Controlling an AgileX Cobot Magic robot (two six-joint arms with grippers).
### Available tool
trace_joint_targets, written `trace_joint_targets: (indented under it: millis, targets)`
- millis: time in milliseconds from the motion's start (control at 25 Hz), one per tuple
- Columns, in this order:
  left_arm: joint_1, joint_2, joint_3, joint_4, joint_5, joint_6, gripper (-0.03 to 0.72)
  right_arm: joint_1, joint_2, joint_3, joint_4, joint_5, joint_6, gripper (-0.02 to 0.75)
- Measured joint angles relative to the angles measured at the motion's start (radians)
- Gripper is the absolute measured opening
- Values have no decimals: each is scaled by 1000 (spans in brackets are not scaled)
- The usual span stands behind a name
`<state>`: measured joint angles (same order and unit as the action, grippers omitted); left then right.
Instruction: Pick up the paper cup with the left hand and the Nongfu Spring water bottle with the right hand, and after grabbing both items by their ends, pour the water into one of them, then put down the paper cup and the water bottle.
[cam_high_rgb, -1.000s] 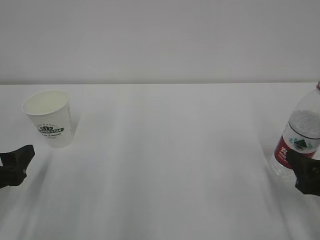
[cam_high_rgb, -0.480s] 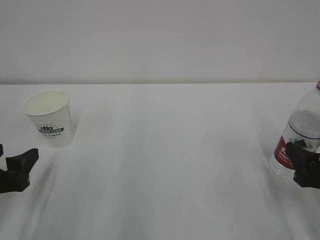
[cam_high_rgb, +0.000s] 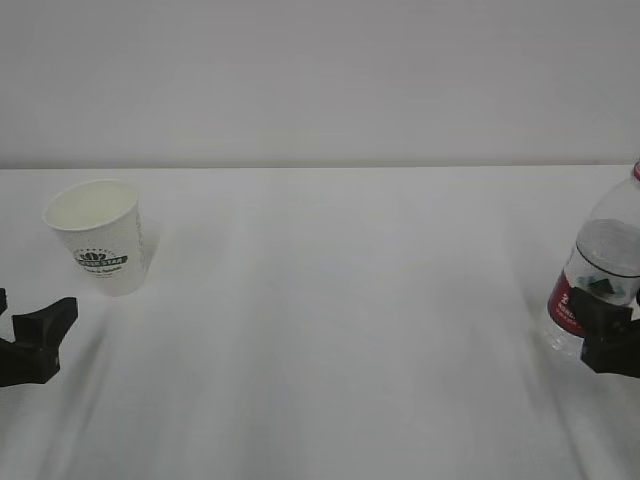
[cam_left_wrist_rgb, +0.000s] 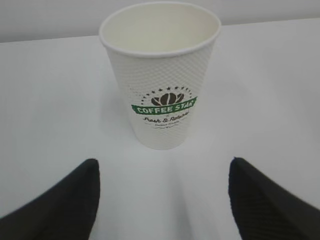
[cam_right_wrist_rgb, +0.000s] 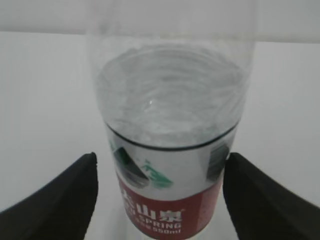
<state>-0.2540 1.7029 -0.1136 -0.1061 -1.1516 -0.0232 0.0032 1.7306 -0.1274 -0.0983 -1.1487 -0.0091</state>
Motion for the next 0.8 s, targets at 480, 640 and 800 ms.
trace_joint_targets:
  millis: [480, 640, 800]
  targets:
    - [0, 0, 0, 1, 0, 0, 583, 0, 84, -110, 30, 3, 9, 589]
    - [0, 0, 0, 2, 0, 0, 582, 0, 117, -144, 30, -1, 9, 590]
    - [0, 0, 0, 2, 0, 0, 582, 0, 137, -173, 26, -4, 9, 590]
